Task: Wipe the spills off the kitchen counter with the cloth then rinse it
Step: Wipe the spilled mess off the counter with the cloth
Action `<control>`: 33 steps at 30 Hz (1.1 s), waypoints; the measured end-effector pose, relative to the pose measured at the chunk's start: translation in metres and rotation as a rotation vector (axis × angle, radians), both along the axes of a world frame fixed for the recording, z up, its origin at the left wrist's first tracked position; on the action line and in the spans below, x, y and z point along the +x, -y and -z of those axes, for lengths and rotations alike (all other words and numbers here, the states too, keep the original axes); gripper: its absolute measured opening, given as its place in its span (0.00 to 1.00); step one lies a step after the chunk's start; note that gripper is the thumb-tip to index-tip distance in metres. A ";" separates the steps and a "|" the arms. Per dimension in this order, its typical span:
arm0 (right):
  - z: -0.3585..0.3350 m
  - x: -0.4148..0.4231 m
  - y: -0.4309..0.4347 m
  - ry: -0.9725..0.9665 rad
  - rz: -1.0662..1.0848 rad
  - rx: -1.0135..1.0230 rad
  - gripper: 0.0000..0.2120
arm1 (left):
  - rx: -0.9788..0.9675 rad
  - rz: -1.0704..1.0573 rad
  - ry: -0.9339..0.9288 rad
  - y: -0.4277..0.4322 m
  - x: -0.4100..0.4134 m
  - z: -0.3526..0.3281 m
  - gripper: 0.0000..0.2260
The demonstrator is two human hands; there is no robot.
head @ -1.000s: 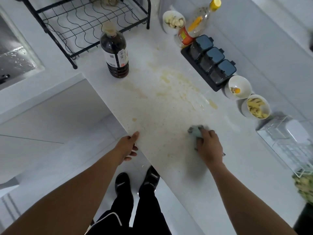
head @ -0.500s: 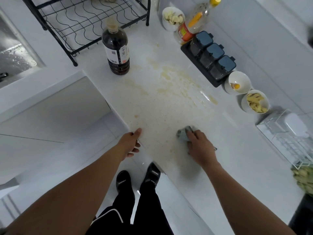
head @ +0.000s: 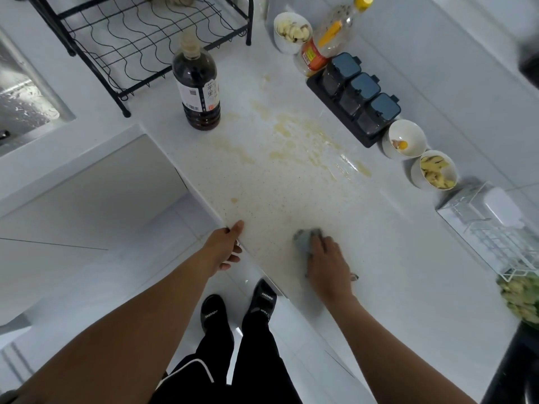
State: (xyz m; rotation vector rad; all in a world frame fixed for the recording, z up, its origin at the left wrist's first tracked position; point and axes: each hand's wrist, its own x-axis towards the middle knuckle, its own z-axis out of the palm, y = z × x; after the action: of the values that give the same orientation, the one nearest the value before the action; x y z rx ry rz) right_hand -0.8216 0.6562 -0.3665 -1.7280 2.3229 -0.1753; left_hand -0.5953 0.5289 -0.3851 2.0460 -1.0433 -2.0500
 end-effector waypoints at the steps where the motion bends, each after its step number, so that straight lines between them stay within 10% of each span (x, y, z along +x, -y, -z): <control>1: 0.001 -0.004 -0.002 -0.007 -0.157 -0.018 0.19 | -0.001 -0.001 0.004 0.000 0.000 0.000 0.24; 6: 0.000 -0.001 -0.002 0.049 0.381 0.021 0.18 | -0.009 0.000 -0.003 0.001 0.000 0.002 0.25; 10: 0.004 0.021 -0.007 -0.022 -0.260 -0.018 0.19 | -0.011 0.010 0.004 0.000 0.001 0.003 0.25; 14: 0.005 0.015 0.003 0.053 0.318 0.016 0.20 | -0.022 0.019 -0.013 0.001 0.003 0.002 0.25; 19: 0.000 0.030 -0.008 0.009 -0.302 0.011 0.19 | -0.033 0.012 0.001 -0.001 0.001 0.007 0.26; 23: -0.003 0.032 -0.011 0.075 0.250 0.052 0.20 | -0.048 0.026 0.008 0.000 0.002 0.009 0.26; 26: 0.001 0.040 -0.026 0.025 -0.215 0.028 0.18 | -0.052 0.033 0.016 0.001 0.003 0.008 0.26; 30: 0.000 0.010 -0.018 0.101 0.299 0.051 0.20 | -0.051 0.043 0.009 0.002 0.003 0.007 0.25; 33: -0.001 0.027 -0.019 0.049 0.020 0.029 0.20 | -0.053 0.052 0.013 0.002 0.002 0.006 0.25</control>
State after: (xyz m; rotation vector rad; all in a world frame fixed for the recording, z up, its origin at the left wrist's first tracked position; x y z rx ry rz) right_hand -0.7947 0.6749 -0.3653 -1.6682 2.2976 -0.1840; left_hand -0.5934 0.5266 -0.3909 2.0311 -1.1518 -2.0123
